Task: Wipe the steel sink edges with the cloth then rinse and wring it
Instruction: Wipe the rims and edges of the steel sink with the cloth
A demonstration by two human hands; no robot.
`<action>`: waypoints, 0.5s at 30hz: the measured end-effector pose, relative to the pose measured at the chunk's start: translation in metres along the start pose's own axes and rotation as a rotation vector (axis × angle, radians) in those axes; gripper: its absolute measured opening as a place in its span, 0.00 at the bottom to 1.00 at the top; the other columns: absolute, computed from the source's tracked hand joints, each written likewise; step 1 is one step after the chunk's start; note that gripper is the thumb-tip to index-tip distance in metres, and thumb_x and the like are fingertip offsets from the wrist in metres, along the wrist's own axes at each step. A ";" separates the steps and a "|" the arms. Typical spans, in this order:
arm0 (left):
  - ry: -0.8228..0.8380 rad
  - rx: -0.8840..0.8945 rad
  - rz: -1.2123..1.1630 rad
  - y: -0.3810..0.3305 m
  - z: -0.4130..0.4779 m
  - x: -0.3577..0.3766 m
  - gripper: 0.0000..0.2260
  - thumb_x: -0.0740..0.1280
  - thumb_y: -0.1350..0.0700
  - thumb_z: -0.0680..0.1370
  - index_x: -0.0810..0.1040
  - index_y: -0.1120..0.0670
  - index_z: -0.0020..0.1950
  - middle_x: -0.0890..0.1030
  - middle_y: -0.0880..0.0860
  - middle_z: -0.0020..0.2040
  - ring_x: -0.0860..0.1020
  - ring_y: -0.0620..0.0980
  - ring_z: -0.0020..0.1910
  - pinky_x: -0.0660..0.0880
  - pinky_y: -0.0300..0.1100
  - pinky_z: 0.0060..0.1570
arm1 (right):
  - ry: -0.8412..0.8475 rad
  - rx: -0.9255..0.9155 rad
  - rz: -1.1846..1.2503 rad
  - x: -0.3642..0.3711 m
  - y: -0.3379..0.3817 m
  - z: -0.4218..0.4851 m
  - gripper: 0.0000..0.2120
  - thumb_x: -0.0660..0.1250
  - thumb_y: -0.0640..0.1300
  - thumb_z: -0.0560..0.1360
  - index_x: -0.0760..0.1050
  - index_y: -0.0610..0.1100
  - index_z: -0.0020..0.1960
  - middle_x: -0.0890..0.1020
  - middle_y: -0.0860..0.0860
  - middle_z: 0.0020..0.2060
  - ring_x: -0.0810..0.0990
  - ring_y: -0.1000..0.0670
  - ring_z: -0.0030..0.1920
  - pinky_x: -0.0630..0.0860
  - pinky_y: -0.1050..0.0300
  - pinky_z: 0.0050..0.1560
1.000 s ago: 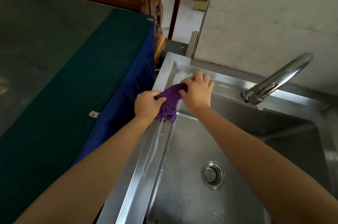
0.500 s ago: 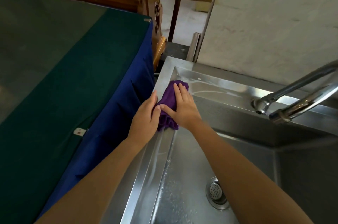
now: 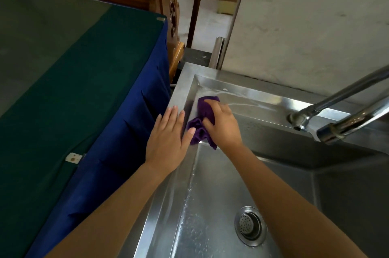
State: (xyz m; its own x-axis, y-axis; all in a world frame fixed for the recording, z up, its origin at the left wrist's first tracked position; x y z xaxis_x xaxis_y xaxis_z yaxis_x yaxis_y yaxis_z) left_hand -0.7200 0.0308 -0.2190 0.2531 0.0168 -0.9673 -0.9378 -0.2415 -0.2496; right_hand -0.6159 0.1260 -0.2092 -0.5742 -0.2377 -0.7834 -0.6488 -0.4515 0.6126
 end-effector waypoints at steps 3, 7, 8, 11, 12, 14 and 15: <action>0.014 0.000 0.029 -0.003 0.015 0.001 0.34 0.31 0.37 0.74 0.42 0.54 0.76 0.42 0.53 0.78 0.38 0.47 0.76 0.37 0.45 0.74 | -0.335 0.227 -0.020 -0.054 -0.045 -0.009 0.24 0.62 0.39 0.75 0.63 0.39 0.70 0.70 0.40 0.66 0.67 0.41 0.66 0.65 0.48 0.68; -0.025 -0.028 0.079 -0.002 0.028 0.004 0.35 0.31 0.38 0.74 0.43 0.56 0.76 0.44 0.55 0.78 0.41 0.49 0.76 0.41 0.46 0.75 | -0.383 0.560 -0.162 -0.084 -0.111 -0.012 0.28 0.58 0.44 0.79 0.54 0.35 0.73 0.59 0.35 0.72 0.57 0.36 0.72 0.56 0.43 0.73; -0.033 -0.030 0.080 -0.002 0.028 0.005 0.35 0.32 0.38 0.75 0.43 0.56 0.76 0.45 0.55 0.78 0.41 0.49 0.76 0.41 0.46 0.75 | -0.334 0.610 -0.173 -0.079 -0.119 -0.010 0.30 0.57 0.46 0.79 0.51 0.35 0.74 0.56 0.34 0.73 0.54 0.35 0.73 0.54 0.42 0.73; -0.042 -0.029 0.070 -0.001 0.028 0.005 0.35 0.34 0.37 0.75 0.44 0.56 0.76 0.45 0.55 0.78 0.42 0.48 0.76 0.41 0.46 0.75 | -0.310 0.635 -0.176 -0.067 -0.120 -0.004 0.34 0.57 0.49 0.78 0.47 0.35 0.75 0.52 0.33 0.74 0.51 0.34 0.74 0.52 0.42 0.73; -0.044 -0.028 0.074 -0.002 0.028 0.004 0.35 0.34 0.37 0.76 0.44 0.57 0.76 0.45 0.55 0.78 0.42 0.48 0.76 0.41 0.46 0.75 | -0.319 0.625 -0.178 -0.065 -0.118 -0.003 0.34 0.57 0.50 0.78 0.47 0.35 0.75 0.52 0.33 0.74 0.52 0.34 0.73 0.52 0.42 0.73; -0.046 -0.031 0.082 -0.002 0.028 0.004 0.35 0.34 0.36 0.75 0.43 0.56 0.76 0.44 0.55 0.78 0.41 0.48 0.76 0.40 0.46 0.75 | -0.315 0.555 -0.190 -0.059 -0.106 -0.001 0.32 0.57 0.49 0.78 0.49 0.35 0.75 0.53 0.34 0.74 0.52 0.35 0.74 0.51 0.43 0.74; -0.047 -0.034 0.081 -0.002 0.027 0.003 0.35 0.34 0.36 0.75 0.43 0.56 0.76 0.44 0.55 0.78 0.41 0.48 0.76 0.40 0.46 0.74 | -0.289 0.485 -0.202 -0.052 -0.097 0.002 0.32 0.56 0.49 0.78 0.49 0.35 0.75 0.53 0.34 0.74 0.52 0.36 0.74 0.50 0.44 0.75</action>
State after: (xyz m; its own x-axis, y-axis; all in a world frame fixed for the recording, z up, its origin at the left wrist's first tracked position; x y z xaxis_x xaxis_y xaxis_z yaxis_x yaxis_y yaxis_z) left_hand -0.7235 0.0581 -0.2230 0.1644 0.0416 -0.9855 -0.9460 -0.2765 -0.1695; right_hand -0.5237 0.1836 -0.2273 -0.4843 0.0857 -0.8707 -0.8740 -0.0029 0.4859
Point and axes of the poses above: each hand's wrist, its own z-axis towards the middle knuckle, its own x-axis out of the palm, y = z × x, the point moved 9 cm from there along z, towards the middle knuckle
